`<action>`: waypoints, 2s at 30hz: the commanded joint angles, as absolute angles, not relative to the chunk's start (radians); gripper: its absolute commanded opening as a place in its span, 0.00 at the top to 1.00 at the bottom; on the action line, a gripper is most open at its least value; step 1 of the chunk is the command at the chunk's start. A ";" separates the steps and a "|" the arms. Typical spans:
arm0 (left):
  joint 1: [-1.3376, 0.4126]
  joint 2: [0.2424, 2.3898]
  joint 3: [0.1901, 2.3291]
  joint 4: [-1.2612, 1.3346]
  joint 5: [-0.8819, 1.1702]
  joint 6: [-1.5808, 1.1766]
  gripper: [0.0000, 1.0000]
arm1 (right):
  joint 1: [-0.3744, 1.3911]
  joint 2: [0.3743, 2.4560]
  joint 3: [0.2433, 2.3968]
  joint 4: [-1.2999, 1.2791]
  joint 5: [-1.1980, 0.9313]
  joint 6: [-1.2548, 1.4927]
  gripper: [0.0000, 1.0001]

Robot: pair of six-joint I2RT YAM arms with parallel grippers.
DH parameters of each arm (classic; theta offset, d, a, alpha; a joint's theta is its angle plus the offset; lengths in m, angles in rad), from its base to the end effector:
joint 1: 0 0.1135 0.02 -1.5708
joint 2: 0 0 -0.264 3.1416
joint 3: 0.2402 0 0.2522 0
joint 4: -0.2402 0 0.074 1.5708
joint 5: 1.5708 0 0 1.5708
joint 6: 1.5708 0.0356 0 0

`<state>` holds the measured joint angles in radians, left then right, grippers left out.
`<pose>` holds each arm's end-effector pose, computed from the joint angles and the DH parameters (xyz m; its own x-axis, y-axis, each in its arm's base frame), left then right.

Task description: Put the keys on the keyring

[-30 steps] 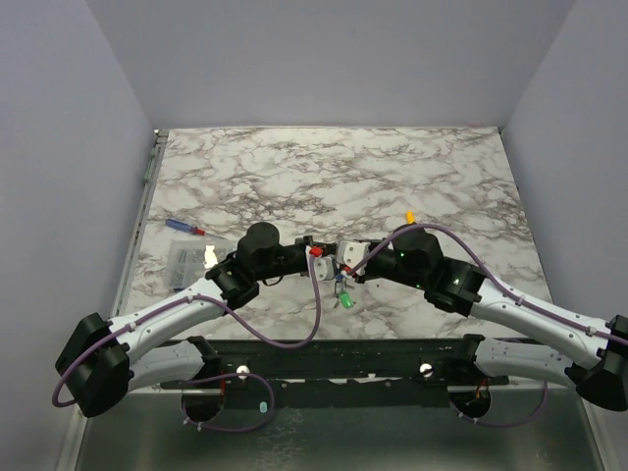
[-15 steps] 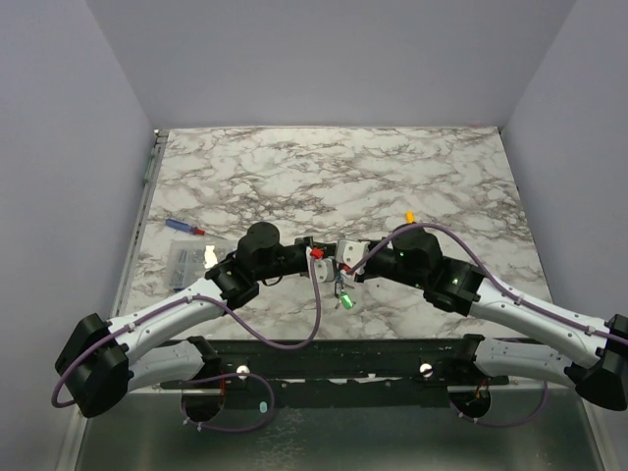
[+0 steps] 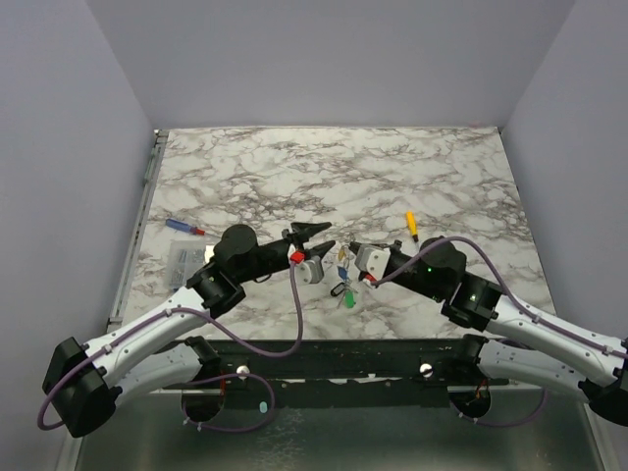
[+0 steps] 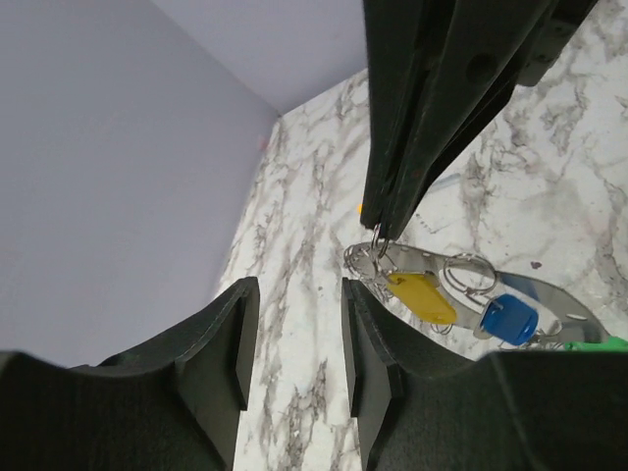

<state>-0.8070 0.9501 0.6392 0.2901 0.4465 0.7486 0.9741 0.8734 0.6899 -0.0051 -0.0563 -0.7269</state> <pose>0.1439 -0.1725 0.3082 0.6361 0.2234 -0.7386 0.7058 0.2184 0.6739 0.1163 0.1747 0.3096 0.4908 -0.4583 -0.7410 -0.7104 0.2820 -0.6449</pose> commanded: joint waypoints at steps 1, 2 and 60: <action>-0.761 0.924 0.607 0.390 0.502 0.683 0.55 | 0.979 0.803 0.657 0.169 -0.076 -0.687 0.99; -0.759 0.921 0.599 0.418 0.521 0.661 0.55 | 0.979 0.793 0.647 0.179 -0.075 -0.684 0.99; -0.764 1.041 0.580 0.609 0.758 0.463 0.62 | 0.979 0.730 0.618 0.213 -0.117 -0.671 0.99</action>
